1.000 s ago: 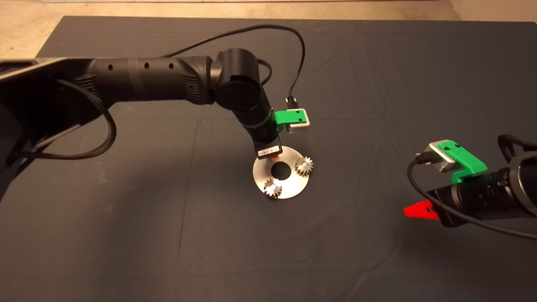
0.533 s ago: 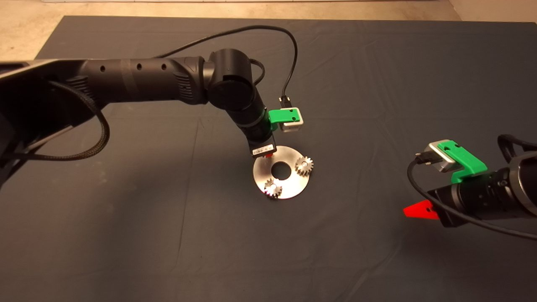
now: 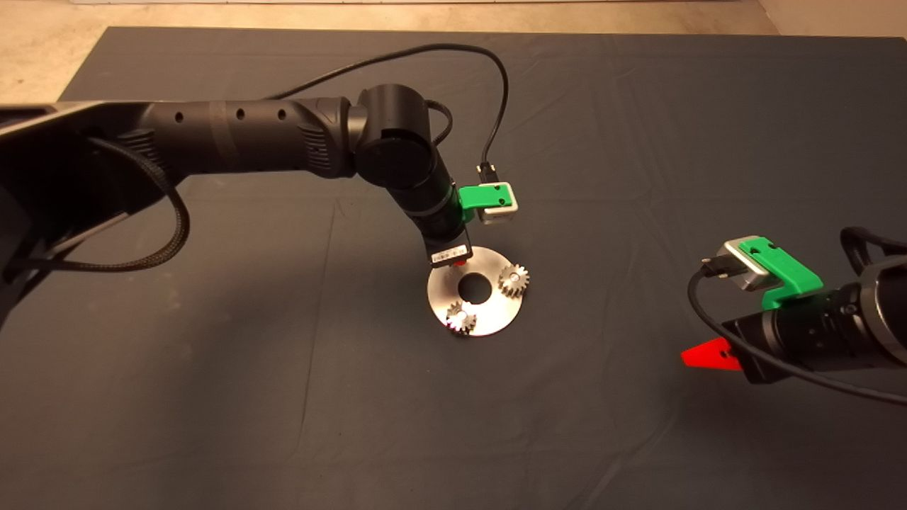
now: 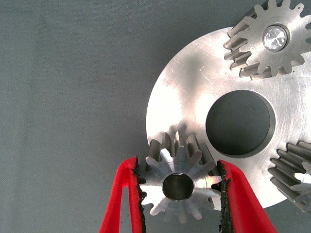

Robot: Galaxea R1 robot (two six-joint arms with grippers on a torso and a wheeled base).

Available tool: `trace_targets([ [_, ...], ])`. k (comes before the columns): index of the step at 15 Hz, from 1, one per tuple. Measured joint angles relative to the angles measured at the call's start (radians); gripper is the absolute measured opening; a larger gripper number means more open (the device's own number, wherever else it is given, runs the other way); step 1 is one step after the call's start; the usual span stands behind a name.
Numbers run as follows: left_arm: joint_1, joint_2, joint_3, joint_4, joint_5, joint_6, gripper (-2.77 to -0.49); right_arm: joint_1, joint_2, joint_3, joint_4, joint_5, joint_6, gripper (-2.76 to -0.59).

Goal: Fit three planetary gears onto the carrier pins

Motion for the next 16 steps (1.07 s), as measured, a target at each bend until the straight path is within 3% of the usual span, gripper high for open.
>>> trace_targets([
  [16, 0.018, -0.014, 0.001, 0.01, -0.034, 0.004, -2.66, 0.002, 0.0, 0.0, 0.007, 0.002, 0.0, -1.63],
])
